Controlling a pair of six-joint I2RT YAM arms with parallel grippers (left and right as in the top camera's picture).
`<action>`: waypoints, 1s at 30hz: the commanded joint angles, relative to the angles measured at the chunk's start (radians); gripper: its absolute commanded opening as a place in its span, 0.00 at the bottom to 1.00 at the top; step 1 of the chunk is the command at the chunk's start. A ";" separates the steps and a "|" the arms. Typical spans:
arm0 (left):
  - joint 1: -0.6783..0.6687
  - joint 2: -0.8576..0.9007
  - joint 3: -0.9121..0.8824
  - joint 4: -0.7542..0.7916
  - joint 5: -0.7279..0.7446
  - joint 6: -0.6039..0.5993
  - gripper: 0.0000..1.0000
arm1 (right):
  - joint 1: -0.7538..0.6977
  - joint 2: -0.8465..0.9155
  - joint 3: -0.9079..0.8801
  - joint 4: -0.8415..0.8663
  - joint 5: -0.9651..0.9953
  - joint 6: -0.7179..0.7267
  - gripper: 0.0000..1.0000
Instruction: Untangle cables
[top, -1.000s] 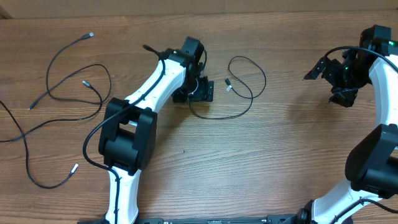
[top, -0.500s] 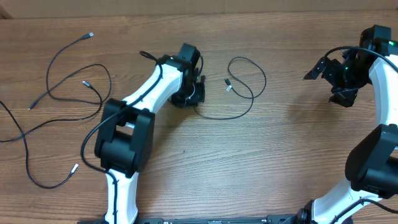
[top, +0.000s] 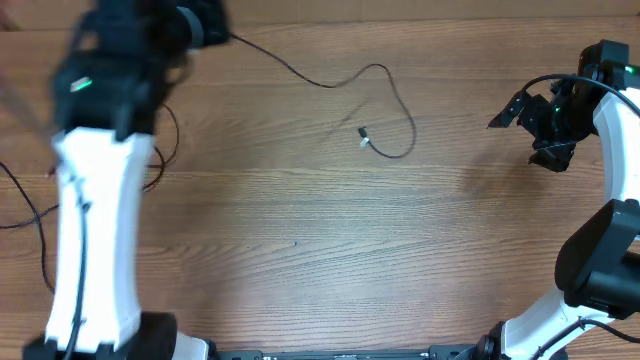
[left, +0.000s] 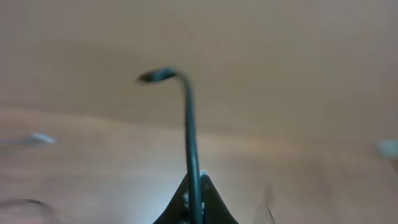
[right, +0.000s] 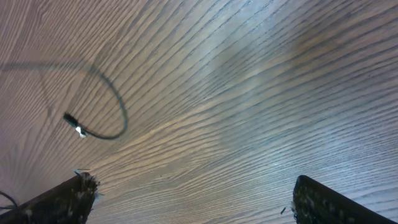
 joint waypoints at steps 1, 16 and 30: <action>0.117 -0.047 0.042 0.004 -0.195 0.057 0.04 | 0.006 -0.032 0.026 0.005 0.010 -0.010 1.00; 0.639 -0.112 0.072 0.142 -0.372 0.053 0.04 | 0.034 -0.032 -0.042 0.025 0.017 -0.031 1.00; 0.640 -0.073 0.076 0.088 -0.490 0.119 0.04 | 0.040 -0.032 -0.047 0.026 0.017 -0.031 1.00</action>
